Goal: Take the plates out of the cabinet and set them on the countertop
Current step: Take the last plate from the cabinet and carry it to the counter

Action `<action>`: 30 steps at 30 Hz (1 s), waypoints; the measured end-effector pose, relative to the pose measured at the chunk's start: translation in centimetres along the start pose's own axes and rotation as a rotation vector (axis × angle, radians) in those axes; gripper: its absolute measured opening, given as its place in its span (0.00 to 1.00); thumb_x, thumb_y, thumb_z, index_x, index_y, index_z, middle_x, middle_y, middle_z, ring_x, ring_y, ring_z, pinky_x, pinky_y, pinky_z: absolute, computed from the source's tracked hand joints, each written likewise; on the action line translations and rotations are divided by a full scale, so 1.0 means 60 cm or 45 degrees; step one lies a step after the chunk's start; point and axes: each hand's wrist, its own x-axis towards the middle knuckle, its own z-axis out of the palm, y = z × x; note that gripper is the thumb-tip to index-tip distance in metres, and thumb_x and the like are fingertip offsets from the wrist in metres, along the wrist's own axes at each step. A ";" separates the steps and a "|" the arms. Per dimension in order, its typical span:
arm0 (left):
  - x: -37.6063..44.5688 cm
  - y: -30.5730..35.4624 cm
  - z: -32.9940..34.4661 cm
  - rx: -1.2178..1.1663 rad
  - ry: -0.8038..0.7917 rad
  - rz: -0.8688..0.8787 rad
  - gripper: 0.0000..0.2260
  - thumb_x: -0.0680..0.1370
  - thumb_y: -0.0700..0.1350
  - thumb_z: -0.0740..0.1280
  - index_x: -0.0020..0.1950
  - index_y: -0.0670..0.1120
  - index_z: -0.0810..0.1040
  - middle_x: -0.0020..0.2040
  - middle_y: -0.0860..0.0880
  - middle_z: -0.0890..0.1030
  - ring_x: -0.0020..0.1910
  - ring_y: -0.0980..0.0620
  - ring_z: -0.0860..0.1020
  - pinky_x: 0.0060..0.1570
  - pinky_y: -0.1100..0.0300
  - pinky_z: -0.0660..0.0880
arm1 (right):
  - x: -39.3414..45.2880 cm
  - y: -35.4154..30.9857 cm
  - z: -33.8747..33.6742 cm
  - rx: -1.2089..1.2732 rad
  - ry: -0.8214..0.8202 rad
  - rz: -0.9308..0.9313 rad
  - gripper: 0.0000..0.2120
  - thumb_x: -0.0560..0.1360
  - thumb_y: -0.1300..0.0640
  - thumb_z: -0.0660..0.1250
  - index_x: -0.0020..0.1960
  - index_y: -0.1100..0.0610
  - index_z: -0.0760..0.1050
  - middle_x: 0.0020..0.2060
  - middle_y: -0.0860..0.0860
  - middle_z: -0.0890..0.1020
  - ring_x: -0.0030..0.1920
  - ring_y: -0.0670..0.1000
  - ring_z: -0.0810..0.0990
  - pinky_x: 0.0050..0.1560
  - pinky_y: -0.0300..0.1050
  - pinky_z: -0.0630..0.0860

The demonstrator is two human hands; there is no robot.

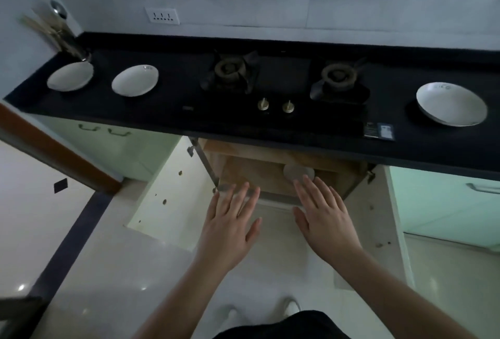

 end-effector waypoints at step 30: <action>0.263 -0.161 0.105 0.098 -0.127 0.668 0.28 0.81 0.57 0.54 0.80 0.48 0.59 0.78 0.45 0.63 0.77 0.43 0.60 0.73 0.42 0.59 | 0.165 -0.060 0.144 0.021 -0.025 0.524 0.28 0.81 0.44 0.49 0.77 0.55 0.59 0.77 0.54 0.61 0.77 0.56 0.55 0.75 0.53 0.53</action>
